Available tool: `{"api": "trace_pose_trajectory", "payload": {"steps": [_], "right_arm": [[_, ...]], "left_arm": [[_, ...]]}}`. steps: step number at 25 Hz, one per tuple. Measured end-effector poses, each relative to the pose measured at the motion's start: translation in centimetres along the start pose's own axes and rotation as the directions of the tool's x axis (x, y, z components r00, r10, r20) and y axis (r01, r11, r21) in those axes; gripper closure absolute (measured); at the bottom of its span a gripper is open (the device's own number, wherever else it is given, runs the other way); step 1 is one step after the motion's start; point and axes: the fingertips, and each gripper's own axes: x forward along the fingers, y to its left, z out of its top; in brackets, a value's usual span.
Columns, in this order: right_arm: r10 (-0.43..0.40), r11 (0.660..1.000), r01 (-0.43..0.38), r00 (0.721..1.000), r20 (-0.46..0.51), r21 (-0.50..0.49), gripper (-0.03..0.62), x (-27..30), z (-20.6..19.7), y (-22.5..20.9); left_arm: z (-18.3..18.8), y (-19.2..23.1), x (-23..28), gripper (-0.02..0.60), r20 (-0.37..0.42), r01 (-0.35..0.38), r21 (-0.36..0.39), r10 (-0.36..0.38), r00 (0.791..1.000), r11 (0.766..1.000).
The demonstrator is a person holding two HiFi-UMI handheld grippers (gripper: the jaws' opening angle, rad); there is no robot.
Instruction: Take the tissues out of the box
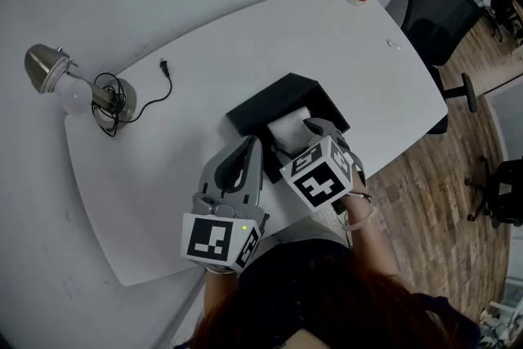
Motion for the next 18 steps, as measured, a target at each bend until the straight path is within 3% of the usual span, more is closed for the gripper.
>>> {"api": "trace_pose_trajectory", "payload": {"steps": [8, 14, 18], "right_arm": [[0.001, 1.000, 0.000, 0.995, -0.101, 0.007, 0.290, 0.8, -0.5, -0.2], [-0.075, 0.997, 0.074, 0.987, -0.140, -0.012, 0.292, 1.2, -0.9, -1.0], [-0.089, 0.996, 0.085, 0.985, -0.145, -0.035, 0.338, 1.2, -0.9, -1.2]], "left_arm": [[-0.3, 0.5, 0.0, 0.555, -0.004, -0.014, -0.011, 0.014, 1.000, 1.000], [-0.3, 0.5, -0.1, 0.555, 0.001, -0.020, -0.013, 0.020, 1.000, 1.000], [-0.3, 0.4, -0.4, 0.555, 0.001, -0.019, -0.012, 0.019, 1.000, 1.000]]}}
